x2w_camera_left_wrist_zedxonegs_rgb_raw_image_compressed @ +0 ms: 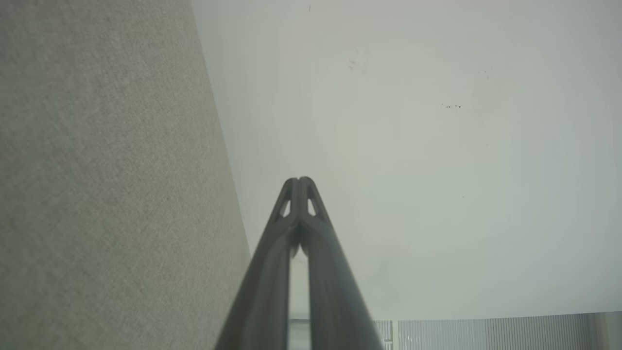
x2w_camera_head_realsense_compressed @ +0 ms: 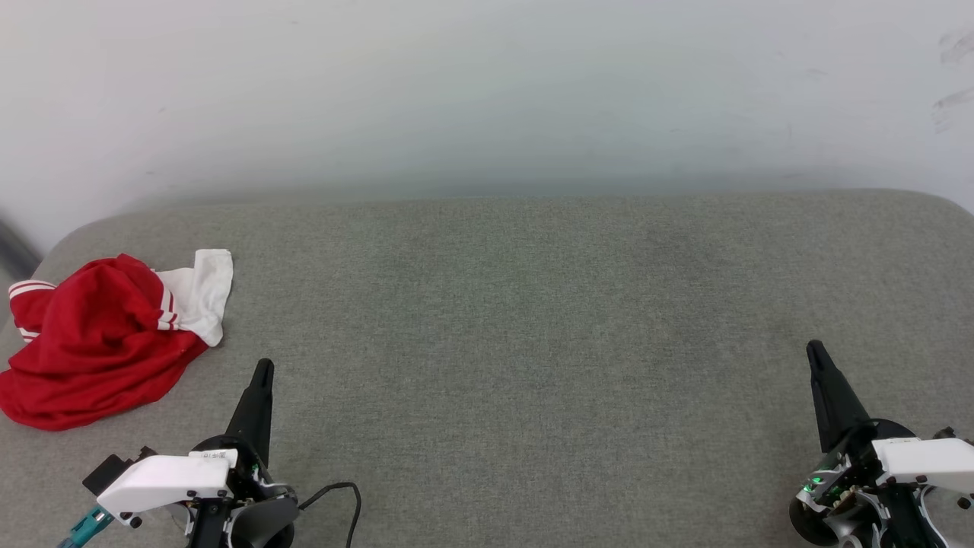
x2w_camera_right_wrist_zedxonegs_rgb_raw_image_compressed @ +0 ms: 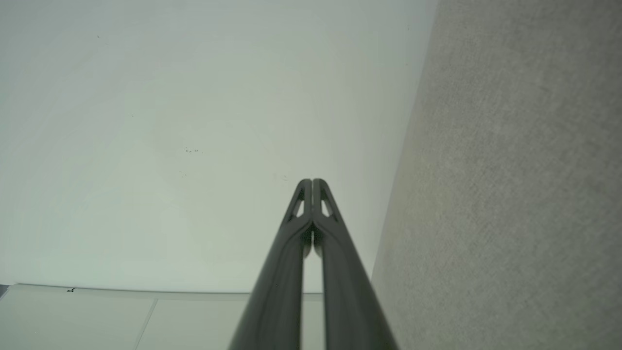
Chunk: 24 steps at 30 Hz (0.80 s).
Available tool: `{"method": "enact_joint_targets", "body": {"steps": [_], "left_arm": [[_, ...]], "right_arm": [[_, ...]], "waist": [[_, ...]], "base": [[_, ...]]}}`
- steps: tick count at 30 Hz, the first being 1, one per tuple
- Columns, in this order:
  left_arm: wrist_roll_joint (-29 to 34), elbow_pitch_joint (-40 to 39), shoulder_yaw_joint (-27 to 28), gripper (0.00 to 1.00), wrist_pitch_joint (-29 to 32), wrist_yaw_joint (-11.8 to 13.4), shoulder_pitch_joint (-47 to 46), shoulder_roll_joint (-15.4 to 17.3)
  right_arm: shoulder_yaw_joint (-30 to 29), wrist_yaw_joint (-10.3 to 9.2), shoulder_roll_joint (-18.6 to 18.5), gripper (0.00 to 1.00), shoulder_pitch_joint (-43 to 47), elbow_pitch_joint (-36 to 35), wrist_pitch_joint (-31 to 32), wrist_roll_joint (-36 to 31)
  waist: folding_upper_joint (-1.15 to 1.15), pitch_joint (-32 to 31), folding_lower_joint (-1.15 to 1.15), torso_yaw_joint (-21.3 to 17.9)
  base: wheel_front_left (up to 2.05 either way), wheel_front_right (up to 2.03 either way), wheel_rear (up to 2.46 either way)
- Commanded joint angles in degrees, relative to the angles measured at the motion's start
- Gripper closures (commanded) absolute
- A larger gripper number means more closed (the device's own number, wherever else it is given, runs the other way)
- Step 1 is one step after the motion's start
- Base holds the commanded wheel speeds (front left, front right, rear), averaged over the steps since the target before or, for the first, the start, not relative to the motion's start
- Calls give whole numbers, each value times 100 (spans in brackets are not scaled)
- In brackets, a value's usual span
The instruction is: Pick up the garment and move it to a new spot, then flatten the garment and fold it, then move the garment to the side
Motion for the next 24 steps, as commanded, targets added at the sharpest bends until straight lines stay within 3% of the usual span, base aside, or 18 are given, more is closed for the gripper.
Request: {"method": "enact_joint_targets", "body": {"steps": [1, 24], "left_arm": [[12, 1, 12, 100, 18, -20, -47, -7], [12, 1, 12, 100, 17, -20, -47, -7]], "right_arm": [[4, -2, 28, 100, -69, 3, -4, -30], [4, -2, 28, 100, -69, 3, -4, -31]], "waist": [[0, 0, 0, 0], [0, 0, 0, 0]], "base": [[0, 0, 0], [0, 0, 0]]}}
